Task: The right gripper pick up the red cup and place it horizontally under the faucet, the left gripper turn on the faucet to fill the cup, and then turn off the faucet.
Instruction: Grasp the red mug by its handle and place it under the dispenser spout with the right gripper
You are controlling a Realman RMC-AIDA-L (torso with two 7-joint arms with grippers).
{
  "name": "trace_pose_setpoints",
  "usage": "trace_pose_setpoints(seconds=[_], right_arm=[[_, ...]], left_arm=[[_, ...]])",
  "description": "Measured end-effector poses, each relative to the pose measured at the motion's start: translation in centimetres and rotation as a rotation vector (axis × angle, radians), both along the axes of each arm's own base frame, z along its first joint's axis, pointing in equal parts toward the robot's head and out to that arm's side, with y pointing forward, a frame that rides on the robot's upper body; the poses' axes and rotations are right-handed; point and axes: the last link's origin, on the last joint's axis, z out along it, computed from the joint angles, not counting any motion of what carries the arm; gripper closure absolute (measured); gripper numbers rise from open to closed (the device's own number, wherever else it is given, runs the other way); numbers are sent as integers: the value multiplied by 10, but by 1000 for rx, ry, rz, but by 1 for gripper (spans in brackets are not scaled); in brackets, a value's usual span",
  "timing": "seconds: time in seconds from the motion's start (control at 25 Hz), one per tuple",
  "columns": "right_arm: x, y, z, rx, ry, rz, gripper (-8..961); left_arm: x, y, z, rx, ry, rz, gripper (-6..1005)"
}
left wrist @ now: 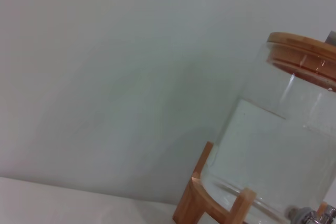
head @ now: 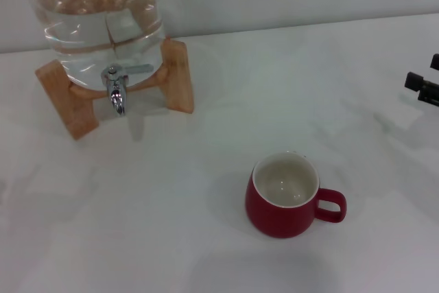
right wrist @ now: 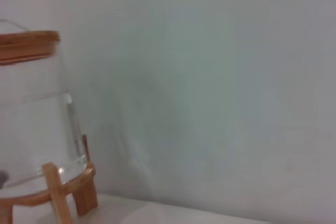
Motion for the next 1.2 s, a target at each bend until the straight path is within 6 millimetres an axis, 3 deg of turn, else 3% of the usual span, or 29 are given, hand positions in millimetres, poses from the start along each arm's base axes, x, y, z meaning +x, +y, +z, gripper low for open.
trace_pose_setpoints(seconds=[0.48, 1.2], right_arm=[[-2, -37, -21, -100, -26, 104, 176], [2, -72, -61, -160, -159, 249, 175]], left_arm=[[3, 7, 1, -6, 6, -11, 115], [8, 12, 1, -18, -7, -25, 115]])
